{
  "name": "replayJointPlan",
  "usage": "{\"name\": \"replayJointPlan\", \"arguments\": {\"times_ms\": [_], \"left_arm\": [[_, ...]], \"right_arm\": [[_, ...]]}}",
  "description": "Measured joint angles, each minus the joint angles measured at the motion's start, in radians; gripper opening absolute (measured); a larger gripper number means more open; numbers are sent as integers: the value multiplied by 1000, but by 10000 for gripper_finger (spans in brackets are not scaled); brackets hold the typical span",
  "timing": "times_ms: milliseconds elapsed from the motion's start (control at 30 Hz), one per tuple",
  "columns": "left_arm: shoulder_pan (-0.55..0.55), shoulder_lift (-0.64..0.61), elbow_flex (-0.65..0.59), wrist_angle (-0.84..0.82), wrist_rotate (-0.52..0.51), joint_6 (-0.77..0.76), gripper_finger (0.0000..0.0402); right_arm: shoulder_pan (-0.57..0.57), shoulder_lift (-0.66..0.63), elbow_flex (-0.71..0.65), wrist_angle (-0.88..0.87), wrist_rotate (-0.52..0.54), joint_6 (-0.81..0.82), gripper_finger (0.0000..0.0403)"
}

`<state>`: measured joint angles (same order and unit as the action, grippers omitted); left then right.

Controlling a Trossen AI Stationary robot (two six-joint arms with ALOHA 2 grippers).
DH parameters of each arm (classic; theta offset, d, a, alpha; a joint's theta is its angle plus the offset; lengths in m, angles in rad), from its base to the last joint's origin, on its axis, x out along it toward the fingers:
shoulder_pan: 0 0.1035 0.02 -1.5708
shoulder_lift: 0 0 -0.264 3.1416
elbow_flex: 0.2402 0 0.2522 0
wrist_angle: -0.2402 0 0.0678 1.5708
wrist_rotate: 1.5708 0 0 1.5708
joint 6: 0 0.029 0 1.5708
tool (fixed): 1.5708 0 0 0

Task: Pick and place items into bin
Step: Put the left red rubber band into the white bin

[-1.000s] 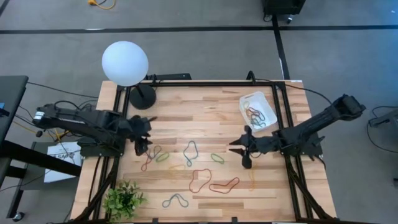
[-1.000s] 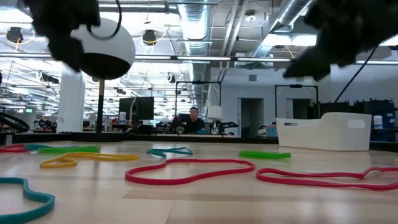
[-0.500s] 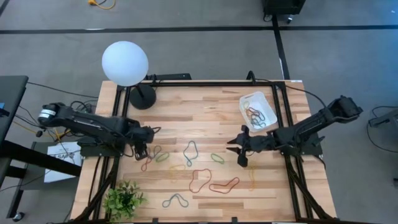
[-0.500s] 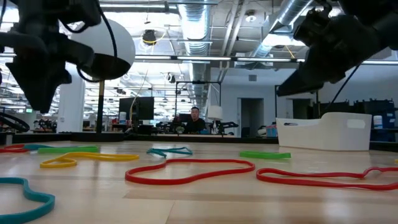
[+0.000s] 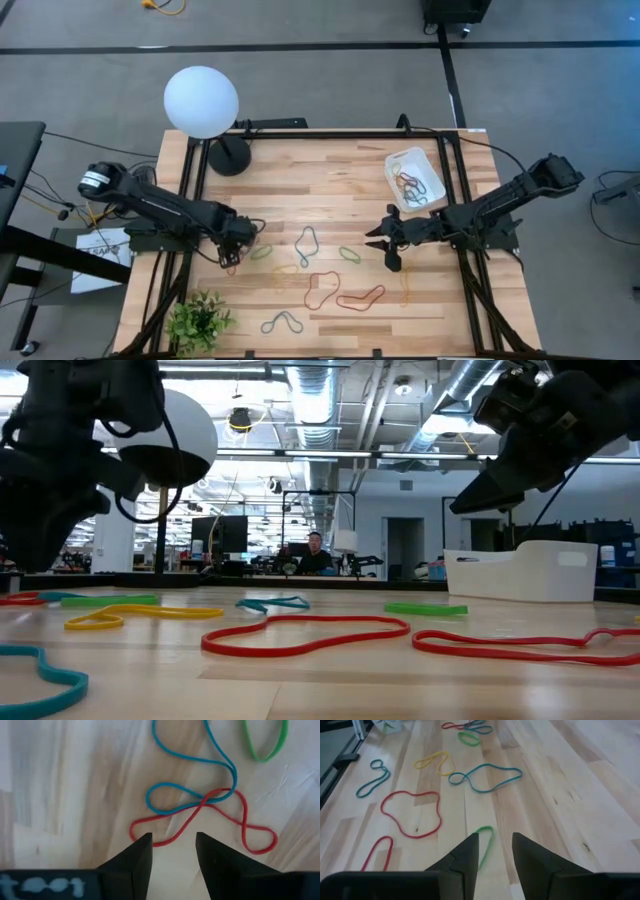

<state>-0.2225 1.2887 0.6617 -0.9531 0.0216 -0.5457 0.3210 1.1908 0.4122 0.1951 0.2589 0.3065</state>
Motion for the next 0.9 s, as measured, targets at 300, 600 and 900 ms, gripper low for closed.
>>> {"name": "replayJointPlan", "arguments": {"times_ms": [300,600,900], "left_arm": [[-41,105,0,36,-90,0,142],[-41,136,0,35,-57,3,141],[-41,137,0,33,-6,16,141]], "right_arm": [[-1,0,0,-1,0,0,111],[-1,0,0,-1,0,0,111],[-1,0,0,-4,0,-1,111]]}}
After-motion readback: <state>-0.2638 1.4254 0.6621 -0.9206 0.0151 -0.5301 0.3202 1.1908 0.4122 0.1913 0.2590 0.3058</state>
